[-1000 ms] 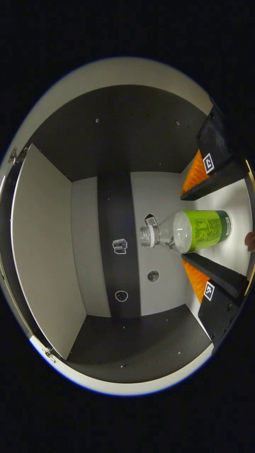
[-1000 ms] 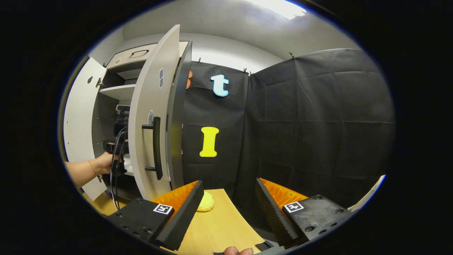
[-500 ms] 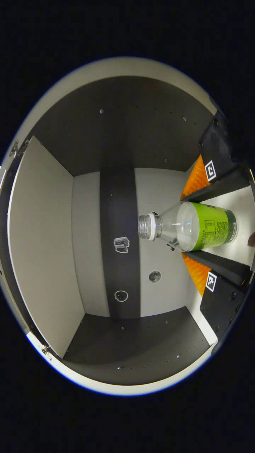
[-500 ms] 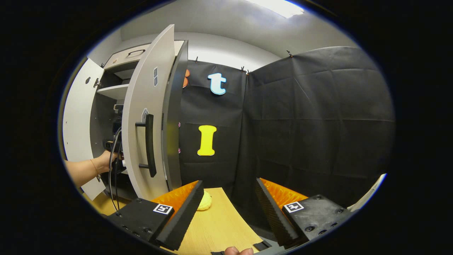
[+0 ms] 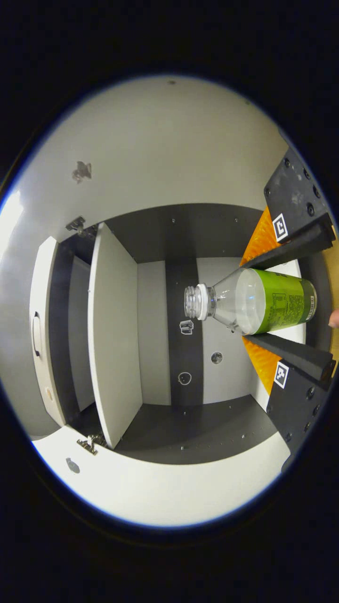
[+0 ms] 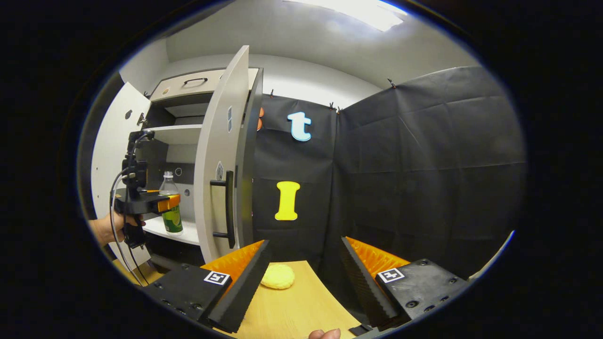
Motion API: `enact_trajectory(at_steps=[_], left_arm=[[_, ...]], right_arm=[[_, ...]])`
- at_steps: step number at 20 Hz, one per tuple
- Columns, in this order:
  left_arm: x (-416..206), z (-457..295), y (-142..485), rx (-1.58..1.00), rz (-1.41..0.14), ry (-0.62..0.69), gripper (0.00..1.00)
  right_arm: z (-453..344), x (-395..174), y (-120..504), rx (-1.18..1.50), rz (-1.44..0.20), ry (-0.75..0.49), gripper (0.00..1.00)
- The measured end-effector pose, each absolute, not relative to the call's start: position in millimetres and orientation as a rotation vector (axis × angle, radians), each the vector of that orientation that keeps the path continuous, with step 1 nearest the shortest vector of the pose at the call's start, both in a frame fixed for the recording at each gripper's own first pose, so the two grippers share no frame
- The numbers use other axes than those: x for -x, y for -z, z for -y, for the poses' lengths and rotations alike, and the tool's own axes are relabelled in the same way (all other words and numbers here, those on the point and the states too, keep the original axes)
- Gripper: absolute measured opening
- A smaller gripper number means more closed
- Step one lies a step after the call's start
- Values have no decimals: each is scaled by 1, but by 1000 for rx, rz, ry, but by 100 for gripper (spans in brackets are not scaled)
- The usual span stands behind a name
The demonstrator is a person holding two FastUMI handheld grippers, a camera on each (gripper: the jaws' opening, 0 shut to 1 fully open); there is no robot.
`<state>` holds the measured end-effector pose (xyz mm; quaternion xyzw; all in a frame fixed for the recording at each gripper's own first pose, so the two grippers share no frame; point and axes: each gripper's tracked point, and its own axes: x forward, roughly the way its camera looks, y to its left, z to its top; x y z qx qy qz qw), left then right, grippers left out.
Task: Grasp the bottle in the cabinet with the left hand and place it on the coaster, then close the right door with the right hand and the left door with the left hand.
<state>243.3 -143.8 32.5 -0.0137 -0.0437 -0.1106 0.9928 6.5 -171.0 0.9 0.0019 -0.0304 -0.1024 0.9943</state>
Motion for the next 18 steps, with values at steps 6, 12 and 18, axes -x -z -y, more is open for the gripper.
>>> enact_trajectory(at_steps=[6, 12, 18], left_arm=[[-165, 115, -4, 26, 116, 244, 77], [-93, 122, 64, 51, 122, 343, 77], [-33, 145, 153, 49, 85, 463, 77]], right_arm=[[139, 1, -11, 3, 93, 170, 98], [129, 13, -18, 39, 113, 196, 98], [123, 19, -21, 49, 117, 201, 98]])
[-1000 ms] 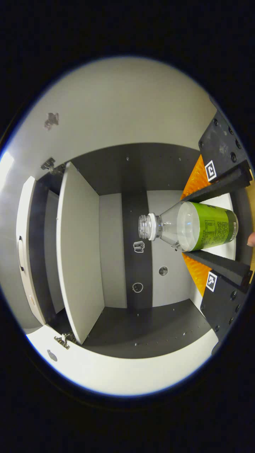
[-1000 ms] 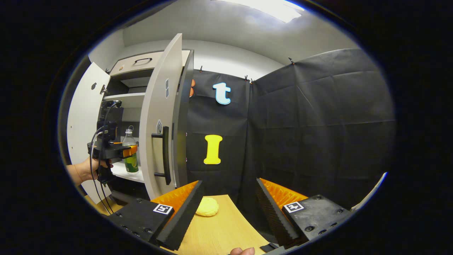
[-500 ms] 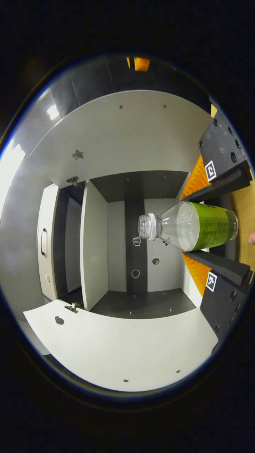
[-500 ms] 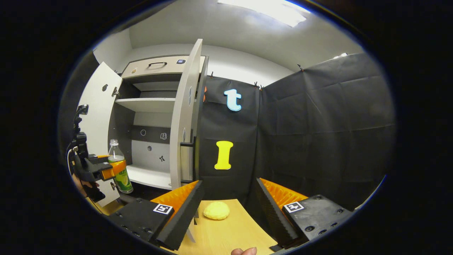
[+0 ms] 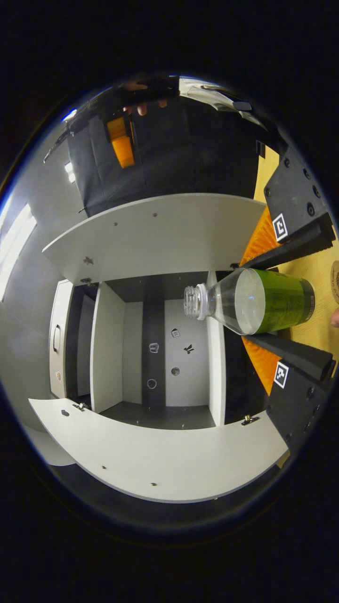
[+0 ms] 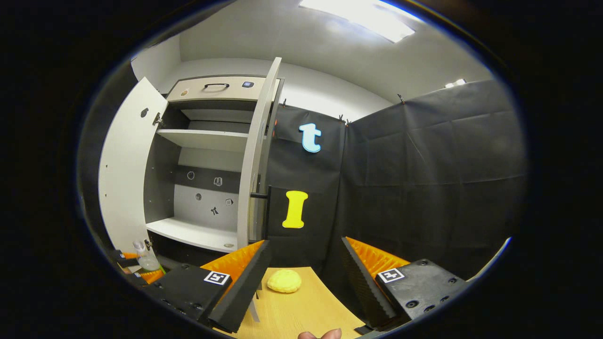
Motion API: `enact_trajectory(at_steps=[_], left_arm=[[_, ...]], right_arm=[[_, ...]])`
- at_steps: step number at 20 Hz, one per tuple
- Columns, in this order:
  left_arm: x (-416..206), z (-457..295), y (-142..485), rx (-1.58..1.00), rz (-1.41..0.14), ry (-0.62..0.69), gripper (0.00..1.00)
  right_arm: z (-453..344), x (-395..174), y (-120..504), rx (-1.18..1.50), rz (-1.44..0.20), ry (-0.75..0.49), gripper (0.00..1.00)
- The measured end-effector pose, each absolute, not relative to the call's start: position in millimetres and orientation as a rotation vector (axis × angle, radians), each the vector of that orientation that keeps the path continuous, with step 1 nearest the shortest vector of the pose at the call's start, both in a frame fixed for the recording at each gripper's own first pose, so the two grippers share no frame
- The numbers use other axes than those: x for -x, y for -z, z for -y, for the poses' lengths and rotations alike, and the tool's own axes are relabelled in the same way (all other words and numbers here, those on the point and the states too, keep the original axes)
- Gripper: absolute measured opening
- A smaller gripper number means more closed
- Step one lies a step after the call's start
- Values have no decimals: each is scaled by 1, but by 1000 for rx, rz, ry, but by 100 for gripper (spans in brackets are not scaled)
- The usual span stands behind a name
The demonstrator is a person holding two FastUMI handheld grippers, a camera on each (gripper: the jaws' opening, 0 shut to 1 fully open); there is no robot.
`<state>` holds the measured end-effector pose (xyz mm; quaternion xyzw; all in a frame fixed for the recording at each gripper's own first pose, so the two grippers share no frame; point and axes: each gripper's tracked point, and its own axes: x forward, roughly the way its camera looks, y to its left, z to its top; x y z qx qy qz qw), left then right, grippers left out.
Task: Grasp the bottle in the cabinet with the left hand and place it on the coaster, then close the right door with the right hand and the left door with the left hand.
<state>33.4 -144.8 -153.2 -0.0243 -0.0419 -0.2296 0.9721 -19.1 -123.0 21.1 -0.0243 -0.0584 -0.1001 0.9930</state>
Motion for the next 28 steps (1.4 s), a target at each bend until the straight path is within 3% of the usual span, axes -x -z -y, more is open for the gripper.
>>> enact_trajectory(at_steps=[10, 22, 26, 28], left_arm=[[9, 158, 285, 34, -34, 573, 77], [-3, 160, 324, 63, -22, 561, 78], [-3, 162, 333, 56, -60, 548, 81], [0, 163, 335, 65, -79, 556, 87]], right_arm=[[113, 9, -22, 47, 102, 169, 98], [116, 17, 7, 115, -7, 190, 98], [112, 19, 11, 131, -14, 179, 98], [115, 21, 13, 121, -20, 182, 98]])
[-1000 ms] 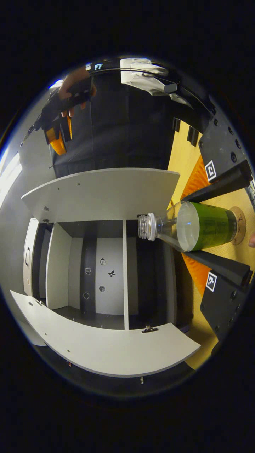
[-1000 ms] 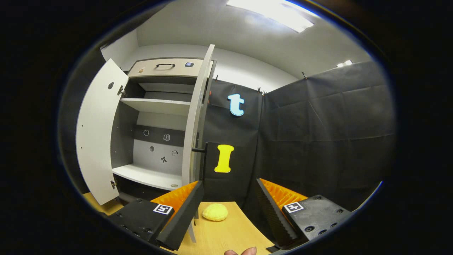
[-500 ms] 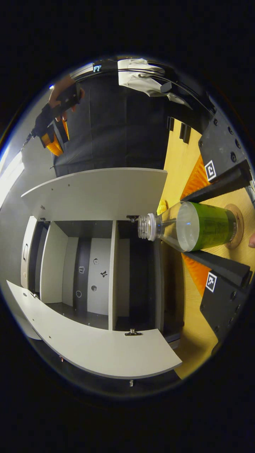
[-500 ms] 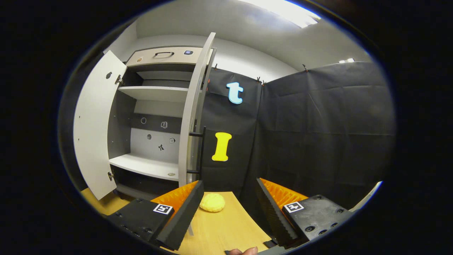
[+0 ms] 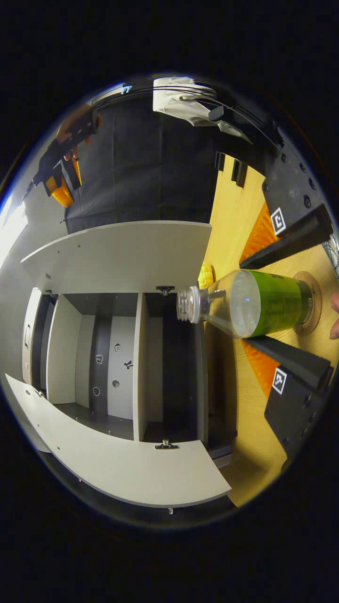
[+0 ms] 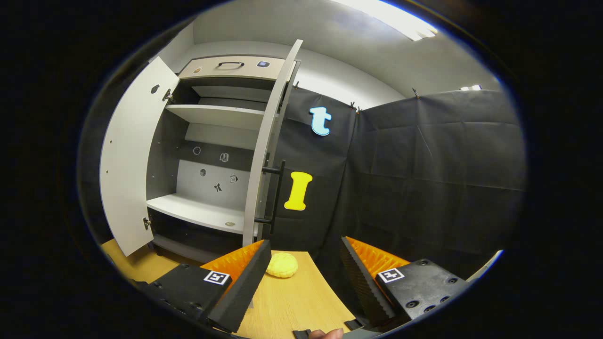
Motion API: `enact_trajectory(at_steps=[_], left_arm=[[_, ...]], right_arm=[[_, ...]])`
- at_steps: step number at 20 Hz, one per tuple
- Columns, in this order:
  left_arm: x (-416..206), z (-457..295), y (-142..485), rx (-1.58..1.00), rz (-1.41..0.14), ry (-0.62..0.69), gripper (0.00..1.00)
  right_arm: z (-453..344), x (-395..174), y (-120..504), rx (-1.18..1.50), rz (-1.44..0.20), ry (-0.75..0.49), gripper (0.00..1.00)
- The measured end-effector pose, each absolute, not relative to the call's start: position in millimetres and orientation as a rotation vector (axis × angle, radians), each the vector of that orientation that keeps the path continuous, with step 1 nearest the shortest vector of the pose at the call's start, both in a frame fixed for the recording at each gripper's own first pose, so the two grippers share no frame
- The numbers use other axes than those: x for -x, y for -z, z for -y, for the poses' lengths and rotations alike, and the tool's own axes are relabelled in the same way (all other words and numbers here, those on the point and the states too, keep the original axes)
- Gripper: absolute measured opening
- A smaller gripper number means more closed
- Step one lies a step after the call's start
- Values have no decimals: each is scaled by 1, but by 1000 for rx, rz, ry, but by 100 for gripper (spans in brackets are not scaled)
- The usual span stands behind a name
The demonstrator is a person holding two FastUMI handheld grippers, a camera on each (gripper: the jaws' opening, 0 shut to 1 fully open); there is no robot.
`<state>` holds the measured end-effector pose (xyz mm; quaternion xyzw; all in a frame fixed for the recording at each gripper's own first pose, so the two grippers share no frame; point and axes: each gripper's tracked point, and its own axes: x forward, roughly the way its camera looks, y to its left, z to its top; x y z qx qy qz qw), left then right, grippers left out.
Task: Grasp the bottle in the cabinet with the left hand and place it on the coaster, then close the right door with the right hand and the left door with the left hand.
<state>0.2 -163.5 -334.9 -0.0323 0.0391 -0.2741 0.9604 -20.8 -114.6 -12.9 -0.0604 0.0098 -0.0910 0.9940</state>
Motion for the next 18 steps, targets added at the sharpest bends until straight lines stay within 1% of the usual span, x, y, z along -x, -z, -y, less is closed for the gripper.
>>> enact_trajectory(at_steps=[1, 7, 10, 14, 18], left_arm=[[2, 163, 334, 67, -83, 557, 98], [27, 143, 335, 38, -147, 541, 98], [42, 116, 303, 26, -158, 501, 98], [37, 59, 238, 75, -130, 367, 97], [18, -2, 183, 96, -94, 208, 97]], right_arm=[[116, 21, 14, 115, -24, 184, 98], [128, 18, 15, 83, -20, 214, 98], [132, 6, 21, 56, -38, 220, 98], [147, -17, 13, 24, -4, 233, 98], [170, -39, 0, 5, 36, 258, 98]])
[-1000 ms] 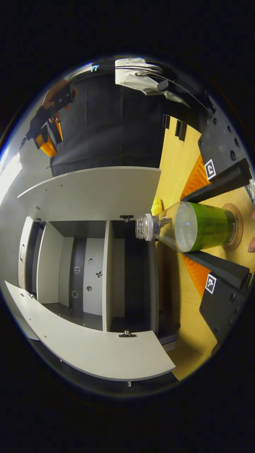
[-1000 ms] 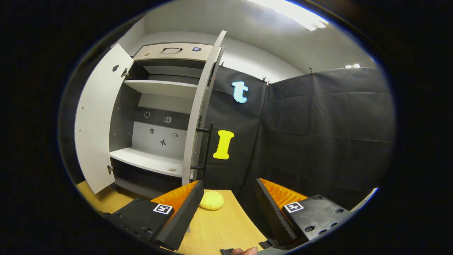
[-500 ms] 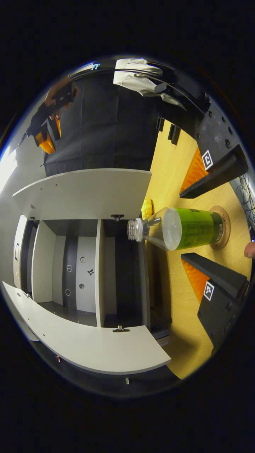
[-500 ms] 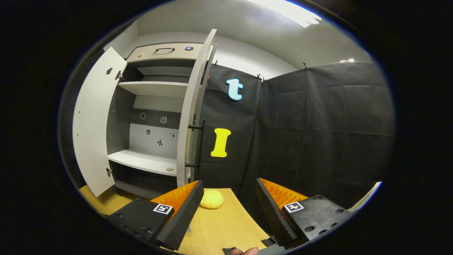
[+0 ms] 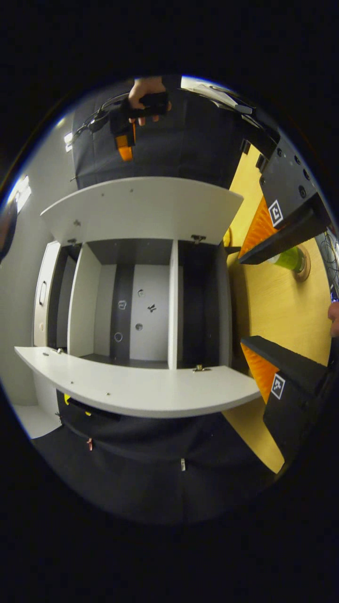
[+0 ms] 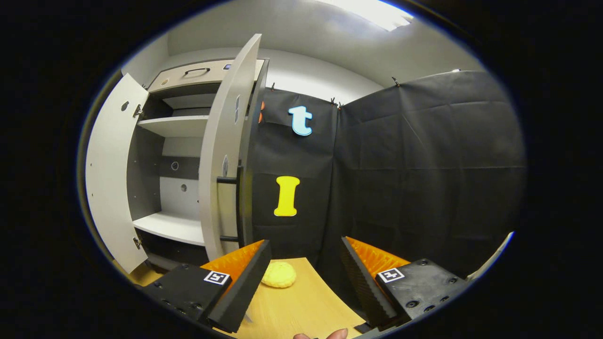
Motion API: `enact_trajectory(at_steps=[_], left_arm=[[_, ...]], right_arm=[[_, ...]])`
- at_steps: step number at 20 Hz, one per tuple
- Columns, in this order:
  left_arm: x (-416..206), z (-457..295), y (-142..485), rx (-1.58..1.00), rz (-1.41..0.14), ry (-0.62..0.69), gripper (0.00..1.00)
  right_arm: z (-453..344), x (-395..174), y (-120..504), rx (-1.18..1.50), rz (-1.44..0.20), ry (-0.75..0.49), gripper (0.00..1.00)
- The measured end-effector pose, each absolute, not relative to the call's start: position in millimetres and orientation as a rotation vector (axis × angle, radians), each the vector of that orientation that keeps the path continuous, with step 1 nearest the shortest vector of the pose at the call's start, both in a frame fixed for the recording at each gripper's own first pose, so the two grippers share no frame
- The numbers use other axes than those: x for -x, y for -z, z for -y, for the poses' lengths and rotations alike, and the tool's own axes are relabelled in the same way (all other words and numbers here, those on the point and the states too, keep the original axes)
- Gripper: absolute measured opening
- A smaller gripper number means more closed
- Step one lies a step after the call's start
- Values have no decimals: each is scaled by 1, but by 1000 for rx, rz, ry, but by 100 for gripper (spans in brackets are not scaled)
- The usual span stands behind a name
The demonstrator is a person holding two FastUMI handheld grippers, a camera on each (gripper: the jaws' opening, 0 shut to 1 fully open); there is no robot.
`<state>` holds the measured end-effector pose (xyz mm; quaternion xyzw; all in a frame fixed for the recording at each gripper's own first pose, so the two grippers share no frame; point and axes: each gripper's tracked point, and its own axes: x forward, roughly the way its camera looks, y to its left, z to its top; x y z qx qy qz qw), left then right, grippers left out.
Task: Grasp the bottle in the cabinet with the left hand and place it on the coaster, then close the right door with the right hand and the left door with the left hand.
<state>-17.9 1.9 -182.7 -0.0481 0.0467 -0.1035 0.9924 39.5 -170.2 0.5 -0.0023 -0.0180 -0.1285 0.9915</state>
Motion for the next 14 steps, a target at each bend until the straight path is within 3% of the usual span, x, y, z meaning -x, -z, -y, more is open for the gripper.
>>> enact_trajectory(at_steps=[6, 14], left_arm=[[-2, -62, 142, 71, -65, 27, 98], [-10, -81, 139, 59, -81, -21, 98]], right_arm=[[176, -82, 12, -1, -16, 226, 98], [151, -125, 20, 7, -54, 148, 94]])
